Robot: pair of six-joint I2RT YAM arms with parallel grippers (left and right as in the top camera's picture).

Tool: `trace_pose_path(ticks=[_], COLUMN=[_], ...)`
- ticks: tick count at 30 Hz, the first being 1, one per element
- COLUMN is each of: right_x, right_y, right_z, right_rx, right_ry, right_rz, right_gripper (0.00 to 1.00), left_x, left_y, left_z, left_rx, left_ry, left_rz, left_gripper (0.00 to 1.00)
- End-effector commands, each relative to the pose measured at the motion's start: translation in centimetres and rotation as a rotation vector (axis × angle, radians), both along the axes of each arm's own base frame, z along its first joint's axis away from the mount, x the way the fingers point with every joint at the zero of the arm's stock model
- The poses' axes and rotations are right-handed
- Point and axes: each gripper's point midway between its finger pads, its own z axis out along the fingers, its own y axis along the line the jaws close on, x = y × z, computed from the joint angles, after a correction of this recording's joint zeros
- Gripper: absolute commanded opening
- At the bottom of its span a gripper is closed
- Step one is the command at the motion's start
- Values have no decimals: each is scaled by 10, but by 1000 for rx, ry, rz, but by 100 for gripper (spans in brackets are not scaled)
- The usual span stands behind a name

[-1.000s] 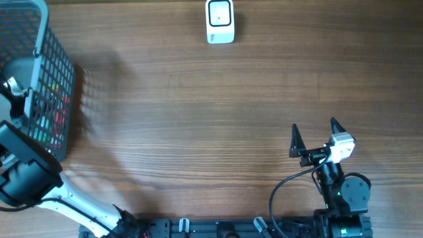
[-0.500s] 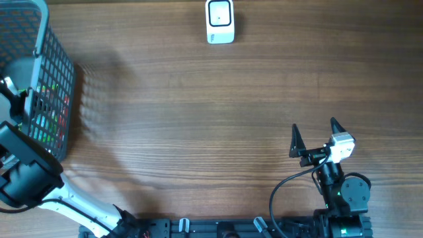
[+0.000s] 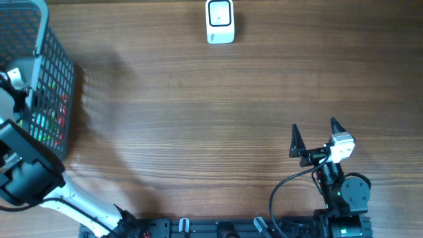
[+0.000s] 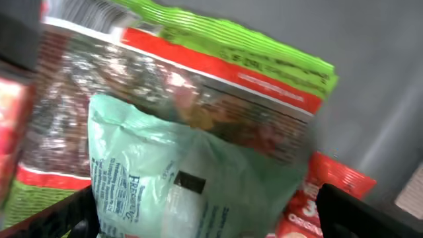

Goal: Scan the item barcode
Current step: 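Reach the left gripper into the basket and grasp the green snack bags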

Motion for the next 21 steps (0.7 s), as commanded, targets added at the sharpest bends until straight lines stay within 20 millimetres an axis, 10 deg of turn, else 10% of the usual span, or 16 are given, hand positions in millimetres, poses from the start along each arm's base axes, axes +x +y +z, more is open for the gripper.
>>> trace_pose_path(ticks=[1, 12, 14, 15, 17, 21], right_x=[0, 0, 0, 0, 0, 0], right_y=[-3, -3, -3, -3, -3, -3], right_z=[2, 2, 2, 2, 2, 2], right_rx=[-8, -8, -8, -8, -8, -8], right_ry=[-13, -13, -13, -13, -13, -12], right_rz=[-13, -13, -13, -13, -13, -13], right_gripper=[100, 100, 100, 100, 100, 100], left_x=[1, -26, -27, -26, -21, 11], left_y=[-7, -5, -5, -5, -2, 14], left_z=[-6, -70, -72, -70, -64, 8], left_rx=[-2, -16, -20, -17, -8, 77], left_ry=[22, 142, 147, 142, 126, -10], left_rz=[-47, 44, 45, 45, 51, 85], left_gripper=[100, 99, 73, 39, 5, 4])
